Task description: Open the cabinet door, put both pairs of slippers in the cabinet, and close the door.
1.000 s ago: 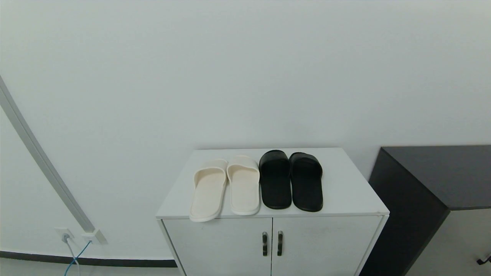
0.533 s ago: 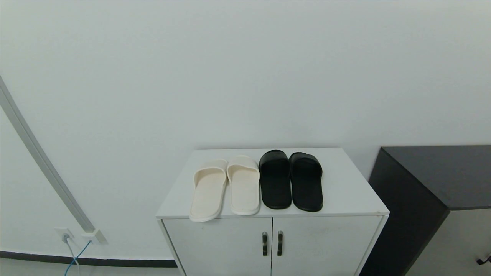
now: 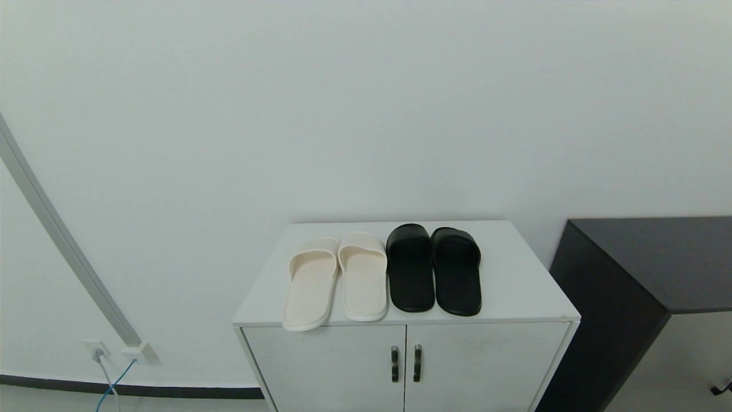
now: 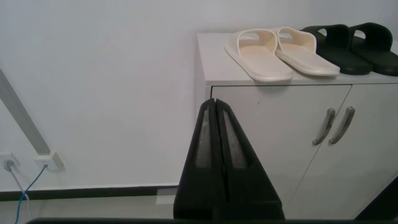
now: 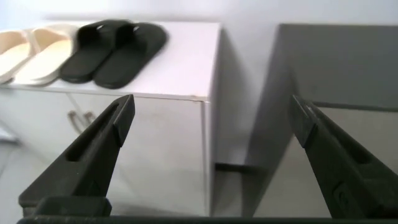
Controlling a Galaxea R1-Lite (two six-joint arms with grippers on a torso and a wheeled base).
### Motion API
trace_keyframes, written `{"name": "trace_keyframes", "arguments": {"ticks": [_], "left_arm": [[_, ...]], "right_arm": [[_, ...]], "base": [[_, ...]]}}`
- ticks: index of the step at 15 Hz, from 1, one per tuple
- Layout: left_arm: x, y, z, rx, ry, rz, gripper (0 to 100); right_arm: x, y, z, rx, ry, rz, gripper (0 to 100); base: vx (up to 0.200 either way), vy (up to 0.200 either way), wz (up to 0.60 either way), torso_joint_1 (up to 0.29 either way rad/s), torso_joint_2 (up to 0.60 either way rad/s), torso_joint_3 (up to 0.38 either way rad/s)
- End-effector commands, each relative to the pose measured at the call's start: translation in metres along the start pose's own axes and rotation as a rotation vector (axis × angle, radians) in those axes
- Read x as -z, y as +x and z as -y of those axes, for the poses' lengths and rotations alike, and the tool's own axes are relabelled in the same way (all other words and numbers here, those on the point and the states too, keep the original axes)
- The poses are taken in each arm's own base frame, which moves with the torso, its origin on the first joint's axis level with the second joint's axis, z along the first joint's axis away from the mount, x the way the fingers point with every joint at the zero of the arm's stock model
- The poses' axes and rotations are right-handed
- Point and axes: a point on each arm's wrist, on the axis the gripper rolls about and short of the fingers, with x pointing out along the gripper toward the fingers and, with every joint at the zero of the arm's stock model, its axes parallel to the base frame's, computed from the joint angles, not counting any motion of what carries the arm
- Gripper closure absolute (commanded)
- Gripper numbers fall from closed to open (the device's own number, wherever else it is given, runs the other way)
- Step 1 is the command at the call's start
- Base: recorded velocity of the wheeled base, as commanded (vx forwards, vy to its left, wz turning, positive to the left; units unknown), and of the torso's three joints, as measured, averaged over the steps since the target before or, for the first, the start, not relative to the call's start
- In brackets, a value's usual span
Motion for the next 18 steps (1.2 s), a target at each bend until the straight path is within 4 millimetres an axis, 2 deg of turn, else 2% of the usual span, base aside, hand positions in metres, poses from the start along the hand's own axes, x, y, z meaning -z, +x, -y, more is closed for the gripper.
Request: {"name": "trace_keyframes", "arguments": {"ticks": [1, 3, 5, 6, 7, 8, 9, 11, 15, 17, 18], "left_arm": [[0.0, 0.0, 0.0, -0.001, 0.001, -0.001, 100], [0.0, 0.0, 0.0, -0.001, 0.001, -0.001, 100], [0.0, 0.0, 0.0, -0.001, 0.002, -0.001, 100], [0.0, 0.0, 0.0, -0.001, 0.004, -0.001, 100], [0.0, 0.0, 0.0, -0.001, 0.004, -0.001, 100], [0.0, 0.0, 0.0, -0.001, 0.004, -0.001, 100], [0.0, 0.0, 0.0, -0.001, 0.002, -0.001, 100], [0.0, 0.0, 0.0, -0.001, 0.004, -0.001, 100], [0.0, 0.0, 0.0, -0.001, 0.004, -0.001, 100], [0.0, 0.0, 0.0, -0.001, 0.004, -0.001, 100], [0.0, 0.0, 0.0, -0.001, 0.004, -0.001, 100]], "right_arm": [[-0.022, 0.045, -0.008, -0.1, -0.005, -0.117, 0], [-0.032, 0.068, -0.022, -0.126, 0.015, -0.151, 0], [-0.037, 0.086, -0.046, -0.134, 0.028, -0.164, 0], [-0.043, 0.093, -0.06, -0.145, 0.039, -0.158, 0], [-0.044, 0.095, -0.064, -0.148, 0.042, -0.159, 0], [-0.047, 0.104, -0.083, -0.157, 0.035, -0.169, 0], [-0.048, 0.115, -0.103, -0.144, 0.039, -0.186, 0], [-0.05, 0.134, -0.128, -0.138, 0.04, -0.203, 0], [-0.049, 0.18, -0.171, -0.073, 0.046, -0.215, 0], [-0.046, 0.197, -0.186, -0.042, 0.045, -0.212, 0], [-0.044, 0.215, -0.2, -0.008, 0.052, -0.203, 0]], "base": [[0.0, 0.0, 0.0, 0.0, 0.0, 0.0], [0.0, 0.0, 0.0, 0.0, 0.0, 0.0], [0.0, 0.0, 0.0, 0.0, 0.0, 0.0], [0.0, 0.0, 0.0, 0.0, 0.0, 0.0], [0.0, 0.0, 0.0, 0.0, 0.0, 0.0], [0.0, 0.0, 0.0, 0.0, 0.0, 0.0], [0.0, 0.0, 0.0, 0.0, 0.0, 0.0], [0.0, 0.0, 0.0, 0.0, 0.0, 0.0], [0.0, 0.0, 0.0, 0.0, 0.0, 0.0], [0.0, 0.0, 0.0, 0.0, 0.0, 0.0], [0.0, 0.0, 0.0, 0.0, 0.0, 0.0]]}}
